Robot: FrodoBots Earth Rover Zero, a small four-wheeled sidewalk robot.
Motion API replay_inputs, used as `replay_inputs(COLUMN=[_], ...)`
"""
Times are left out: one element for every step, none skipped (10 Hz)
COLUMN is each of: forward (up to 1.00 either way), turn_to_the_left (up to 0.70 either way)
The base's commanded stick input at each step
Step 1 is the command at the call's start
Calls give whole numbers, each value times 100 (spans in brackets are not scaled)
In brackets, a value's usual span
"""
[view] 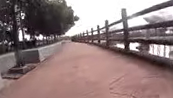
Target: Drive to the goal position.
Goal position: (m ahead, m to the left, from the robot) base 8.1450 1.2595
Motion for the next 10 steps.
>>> replay_inputs(forward=[100,100,100,100,100,100,100,100,100,100], turn_to_the_left=[2,2,4,7,40,26,6,0,0,0])
